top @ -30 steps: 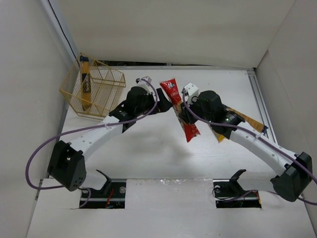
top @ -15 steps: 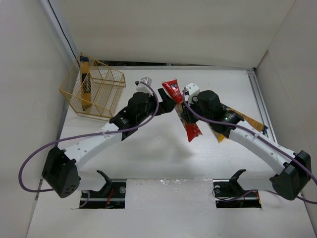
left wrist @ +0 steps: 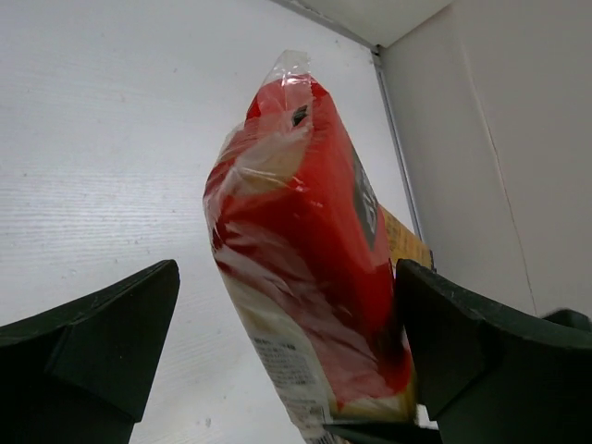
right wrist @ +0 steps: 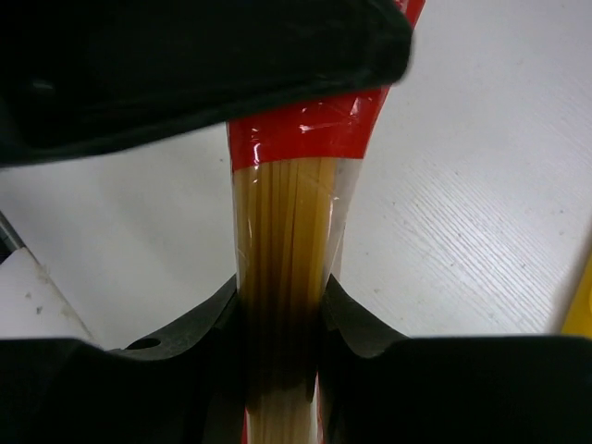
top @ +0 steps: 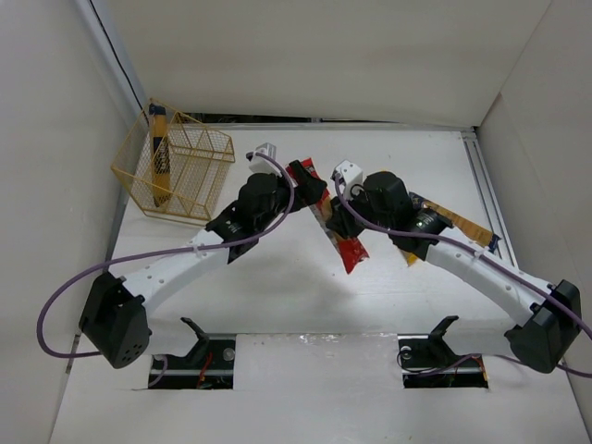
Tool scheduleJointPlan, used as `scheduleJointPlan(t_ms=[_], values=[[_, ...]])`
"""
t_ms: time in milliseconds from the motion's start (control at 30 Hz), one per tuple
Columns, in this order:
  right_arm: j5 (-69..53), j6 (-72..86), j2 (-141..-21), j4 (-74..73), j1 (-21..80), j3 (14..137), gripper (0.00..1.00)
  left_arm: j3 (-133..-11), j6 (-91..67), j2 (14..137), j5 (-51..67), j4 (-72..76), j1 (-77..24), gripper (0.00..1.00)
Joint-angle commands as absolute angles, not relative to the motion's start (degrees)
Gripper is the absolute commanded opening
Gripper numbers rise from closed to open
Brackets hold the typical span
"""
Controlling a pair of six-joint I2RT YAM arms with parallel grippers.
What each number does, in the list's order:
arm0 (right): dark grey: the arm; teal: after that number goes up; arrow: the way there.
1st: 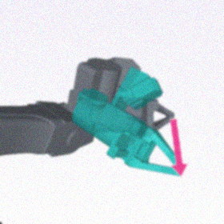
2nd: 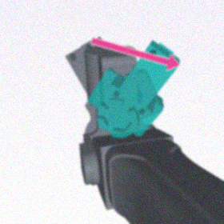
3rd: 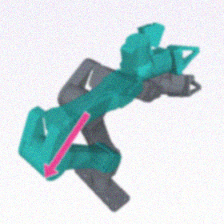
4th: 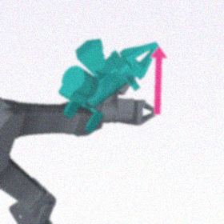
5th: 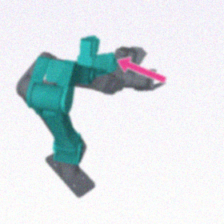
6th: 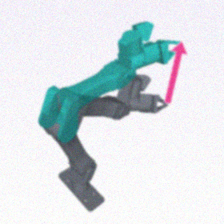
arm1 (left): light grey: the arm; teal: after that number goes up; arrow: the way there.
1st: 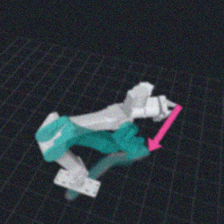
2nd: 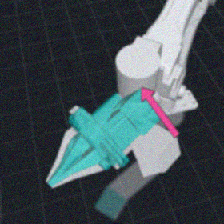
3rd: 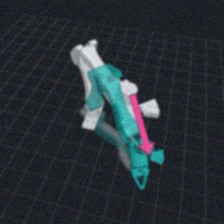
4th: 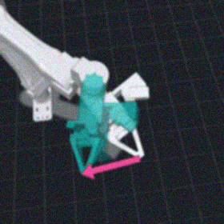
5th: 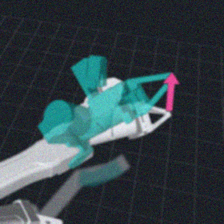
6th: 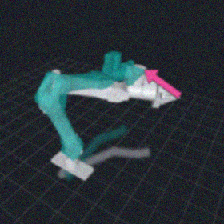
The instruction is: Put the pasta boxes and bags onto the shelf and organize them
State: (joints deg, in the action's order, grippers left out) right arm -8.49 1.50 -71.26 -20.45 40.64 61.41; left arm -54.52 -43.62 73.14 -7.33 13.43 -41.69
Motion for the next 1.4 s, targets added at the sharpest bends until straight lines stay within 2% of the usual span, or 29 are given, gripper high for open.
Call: scheduleJointPlan(t_ms=[0, 100, 233, 267, 367, 433, 533, 567, 667, 700, 733, 767, 800, 967, 1167, 1267, 1367], values=[[-10.99, 0.70, -66.98, -8.53, 42.18, 66.97, 0.00, -56.87, -44.12, 74.44, -9.14, 13.18, -42.01, 1.00], [-10.99, 0.70, -66.45, -7.82, 42.89, 66.97, 0.00, -56.87, -43.51, 74.97, -6.87, 14.67, -42.01, 1.00], [-6.26, 0.70, -66.45, -5.72, 43.95, 66.45, 0.00, -56.87, -42.45, 76.11, -0.63, 17.57, -42.01, 0.55], [-5.46, 0.70, -67.23, -5.71, 43.95, 66.45, 0.00, -57.47, -41.58, 76.72, 0.60, 17.58, -42.01, 0.33], [-4.22, 0.70, -69.34, -5.19, 43.95, 67.15, 0.00, -58.01, -39.83, 76.73, 2.37, 17.58, -42.01, 0.00], [-4.22, 0.70, -71.19, -5.19, 43.95, 68.81, 0.03, -58.01, -38.59, 76.73, 2.37, 17.58, -42.01, 0.00], [-6.23, 0.70, -72.33, -5.19, 44.47, 69.96, 0.16, -58.01, -35.51, 73.31, -2.78, 18.19, -42.01, 0.00], [-6.24, 0.09, -72.33, -5.19, 44.47, 69.96, 0.28, -58.01, -34.81, 72.34, -4.38, 18.19, -42.01, 0.00], [-7.55, 0.09, -71.72, -5.19, 44.47, 69.96, 0.51, -60.54, -29.37, 70.22, -6.24, 16.36, -38.95, 0.00], [-8.43, 0.09, -71.72, -5.19, 44.47, 69.96, 0.68, -62.12, -28.49, 70.22, -7.63, 14.35, -38.07, 0.00], [-8.44, -0.43, -70.85, -5.19, 44.47, 69.96, 0.74, -65.10, -26.82, 69.70, -8.95, 10.41, -37.19, 0.00], [-8.44, -0.44, -69.71, -5.19, 44.47, 69.44, 0.90, -66.26, -25.76, 69.70, -11.66, 9.07, -35.61, 0.00], [-8.44, -0.44, -69.09, -5.19, 44.47, 69.43, 0.98, -66.97, -24.45, 69.00, -12.82, 8.44, -34.73, 0.00], [-7.21, -0.44, -64.96, -5.19, 44.47, 66.54, 1.00, -72.84, -19.07, 67.41, -16.16, 4.94, -26.56, 0.00], [-3.43, -0.44, -59.24, -5.19, 43.86, 61.09, 1.00, -78.04, -15.93, 67.58, -6.96, 7.99, -7.49, 0.00], [-2.91, -0.96, -57.57, -5.71, 42.80, 59.42, 1.00, -86.11, -12.40, 72.14, -0.89, 6.34, -0.72, 0.00], [-2.90, -1.67, -56.78, -5.71, 41.75, 58.71, 1.00, -96.04, -8.10, 77.95, 0.00, 0.89, 2.45, 0.00]])
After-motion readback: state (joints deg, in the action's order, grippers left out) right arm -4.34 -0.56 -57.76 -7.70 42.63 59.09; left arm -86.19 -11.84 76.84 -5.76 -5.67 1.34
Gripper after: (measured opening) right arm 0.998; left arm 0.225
